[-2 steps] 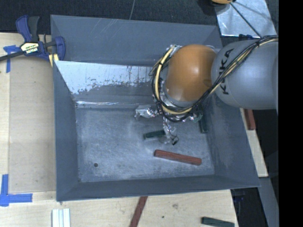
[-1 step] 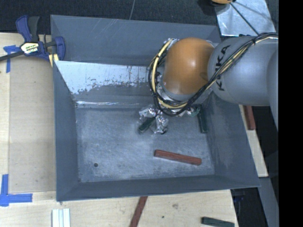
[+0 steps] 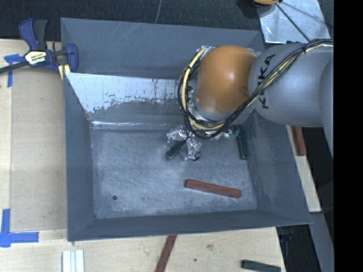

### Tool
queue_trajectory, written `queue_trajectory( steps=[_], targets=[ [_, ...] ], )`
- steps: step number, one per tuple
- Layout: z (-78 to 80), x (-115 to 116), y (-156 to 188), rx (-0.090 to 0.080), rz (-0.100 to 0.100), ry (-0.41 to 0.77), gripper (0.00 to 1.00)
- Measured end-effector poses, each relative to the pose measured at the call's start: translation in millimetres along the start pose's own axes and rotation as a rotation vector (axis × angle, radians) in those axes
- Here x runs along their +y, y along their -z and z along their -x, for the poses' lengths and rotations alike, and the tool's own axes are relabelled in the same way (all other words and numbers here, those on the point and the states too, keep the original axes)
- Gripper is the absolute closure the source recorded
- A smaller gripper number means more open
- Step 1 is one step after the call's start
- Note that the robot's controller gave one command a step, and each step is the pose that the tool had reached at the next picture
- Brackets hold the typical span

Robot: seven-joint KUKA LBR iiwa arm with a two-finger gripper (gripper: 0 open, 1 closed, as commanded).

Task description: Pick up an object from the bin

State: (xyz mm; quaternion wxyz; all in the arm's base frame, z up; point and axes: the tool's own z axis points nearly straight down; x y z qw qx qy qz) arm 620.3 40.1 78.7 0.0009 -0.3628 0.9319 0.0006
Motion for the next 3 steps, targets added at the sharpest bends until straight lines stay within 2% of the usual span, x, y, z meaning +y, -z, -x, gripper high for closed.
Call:
queue_trajectory(
  steps=[1,2,3],
  targets=[
    [6.7,-5,102,-0.001,-0.001,0.055,1.0],
    [6.6,-5,102,-0.001,-0.001,0.055,1.0],
    [-6.6,23,86,-0.001,-0.001,0.072,1.0]
  ],
)
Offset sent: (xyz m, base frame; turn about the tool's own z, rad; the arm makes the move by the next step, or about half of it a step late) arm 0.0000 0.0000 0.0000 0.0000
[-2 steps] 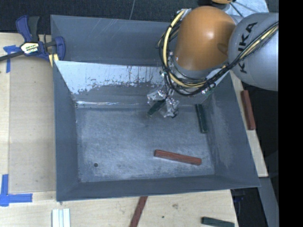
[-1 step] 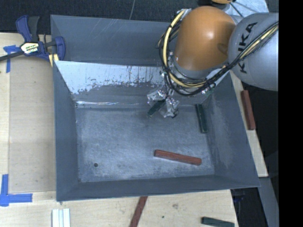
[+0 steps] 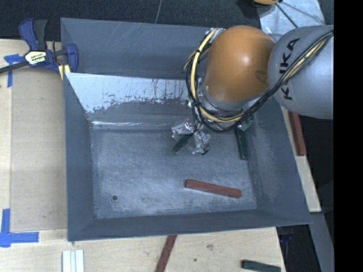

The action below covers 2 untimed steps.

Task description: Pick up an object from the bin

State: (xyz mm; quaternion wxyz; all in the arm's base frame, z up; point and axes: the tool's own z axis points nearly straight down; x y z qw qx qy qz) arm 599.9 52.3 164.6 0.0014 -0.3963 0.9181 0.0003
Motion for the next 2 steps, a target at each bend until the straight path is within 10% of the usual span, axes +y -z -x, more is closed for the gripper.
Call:
queue_trajectory(
  steps=[1,2],
  targets=[
    [-0.1,0,0,0.0,0.0,-0.001,1.0],
    [7.5,-3,84,0.0,-0.001,-0.014,1.0]
  ],
)
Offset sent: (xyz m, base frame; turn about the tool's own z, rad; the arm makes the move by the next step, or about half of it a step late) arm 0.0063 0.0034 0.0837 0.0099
